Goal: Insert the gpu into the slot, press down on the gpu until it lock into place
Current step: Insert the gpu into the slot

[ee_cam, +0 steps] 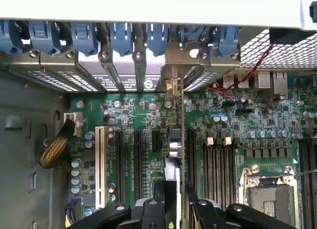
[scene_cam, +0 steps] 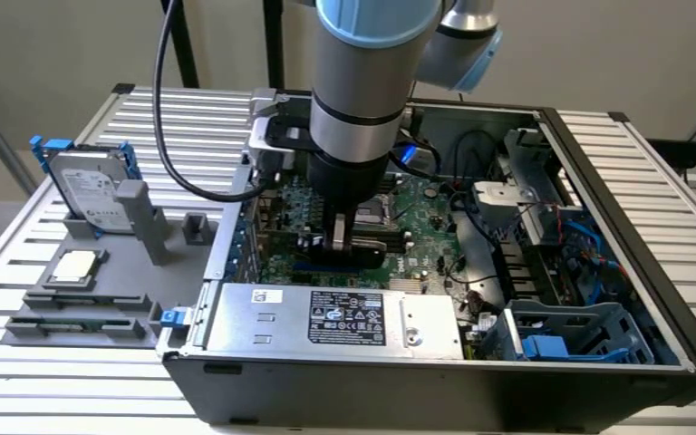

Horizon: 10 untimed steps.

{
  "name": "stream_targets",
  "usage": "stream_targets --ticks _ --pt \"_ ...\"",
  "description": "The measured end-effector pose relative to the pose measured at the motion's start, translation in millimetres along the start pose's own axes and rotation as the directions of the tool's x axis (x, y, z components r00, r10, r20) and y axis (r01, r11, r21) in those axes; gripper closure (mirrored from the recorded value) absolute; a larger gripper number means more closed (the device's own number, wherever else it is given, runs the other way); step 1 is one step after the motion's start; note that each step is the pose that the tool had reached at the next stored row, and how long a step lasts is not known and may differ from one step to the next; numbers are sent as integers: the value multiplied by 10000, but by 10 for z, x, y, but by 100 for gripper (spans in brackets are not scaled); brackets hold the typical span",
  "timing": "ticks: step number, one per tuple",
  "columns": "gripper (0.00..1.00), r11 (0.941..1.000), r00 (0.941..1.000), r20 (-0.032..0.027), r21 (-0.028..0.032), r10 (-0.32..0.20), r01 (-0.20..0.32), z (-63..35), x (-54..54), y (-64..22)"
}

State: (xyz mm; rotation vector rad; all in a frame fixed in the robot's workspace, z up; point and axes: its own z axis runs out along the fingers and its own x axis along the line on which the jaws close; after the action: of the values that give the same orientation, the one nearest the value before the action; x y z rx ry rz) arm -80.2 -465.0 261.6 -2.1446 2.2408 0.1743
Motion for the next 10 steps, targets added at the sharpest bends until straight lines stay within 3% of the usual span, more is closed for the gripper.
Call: stream_targets --ticks 10 --pt "74 10000 10000 -31 -27 -89 89 32 2 -13"
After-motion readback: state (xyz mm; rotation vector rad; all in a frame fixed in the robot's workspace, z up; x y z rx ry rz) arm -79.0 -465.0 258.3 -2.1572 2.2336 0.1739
